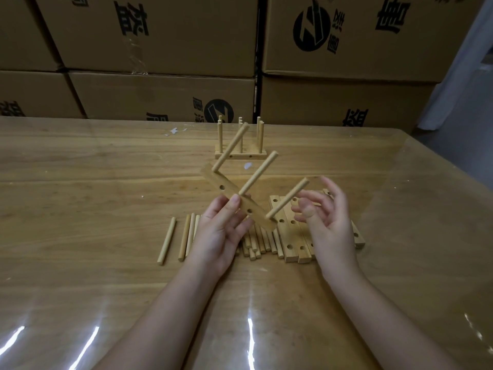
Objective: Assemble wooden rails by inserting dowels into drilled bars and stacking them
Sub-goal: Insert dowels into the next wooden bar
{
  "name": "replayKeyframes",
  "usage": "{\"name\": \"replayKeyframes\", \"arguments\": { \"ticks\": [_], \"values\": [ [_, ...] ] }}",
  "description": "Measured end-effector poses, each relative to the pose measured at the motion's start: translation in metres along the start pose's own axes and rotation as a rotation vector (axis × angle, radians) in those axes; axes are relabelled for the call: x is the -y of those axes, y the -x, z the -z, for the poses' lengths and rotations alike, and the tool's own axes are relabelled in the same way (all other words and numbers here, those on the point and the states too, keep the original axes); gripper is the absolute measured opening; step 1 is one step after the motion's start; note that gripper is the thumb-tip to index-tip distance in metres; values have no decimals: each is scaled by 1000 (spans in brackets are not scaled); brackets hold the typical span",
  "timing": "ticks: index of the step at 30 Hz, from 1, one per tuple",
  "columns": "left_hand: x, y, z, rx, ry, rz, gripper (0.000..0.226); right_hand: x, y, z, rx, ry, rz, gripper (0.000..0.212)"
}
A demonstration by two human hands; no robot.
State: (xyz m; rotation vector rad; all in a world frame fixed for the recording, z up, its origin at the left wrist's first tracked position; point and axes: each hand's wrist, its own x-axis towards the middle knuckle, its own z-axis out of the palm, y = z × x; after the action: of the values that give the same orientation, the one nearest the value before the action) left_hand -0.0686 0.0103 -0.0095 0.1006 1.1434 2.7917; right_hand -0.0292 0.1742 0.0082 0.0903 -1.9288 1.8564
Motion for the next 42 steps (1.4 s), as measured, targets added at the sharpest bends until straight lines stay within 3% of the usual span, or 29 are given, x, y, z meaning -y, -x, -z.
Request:
{"name": "replayKeyframes", "arguments": {
  "ticks": [3, 6, 9, 13, 20, 32, 37, 42],
  "values": [
    [0, 0, 1, 8, 43, -12, 10, -4, -1, 0, 127, 97, -71, 32],
    [1, 0, 1, 21, 22, -17, 21, -9, 1, -4, 204, 148, -92, 22],
    [2, 1, -1, 22, -45, -29, 36, -10, -2, -4, 162, 143, -126, 19],
    [4, 2, -3, 11, -89, -9, 34, -10, -8, 4, 32, -31, -159, 13],
    [0, 1, -6, -48, -138, -43, 36, -14, -19, 16, -79, -37, -158, 8],
    [1, 0, 3, -87, -257, -142, 43, -27, -21, 21, -23, 226, -11, 12],
    [3, -1, 2, -88, -336, -199, 35, -26, -17, 17, 60, 254, 85, 20],
    [-1, -1, 0, -192, -404, -261, 25, -24, -13, 11, 129, 247, 149, 24]
  ]
}}
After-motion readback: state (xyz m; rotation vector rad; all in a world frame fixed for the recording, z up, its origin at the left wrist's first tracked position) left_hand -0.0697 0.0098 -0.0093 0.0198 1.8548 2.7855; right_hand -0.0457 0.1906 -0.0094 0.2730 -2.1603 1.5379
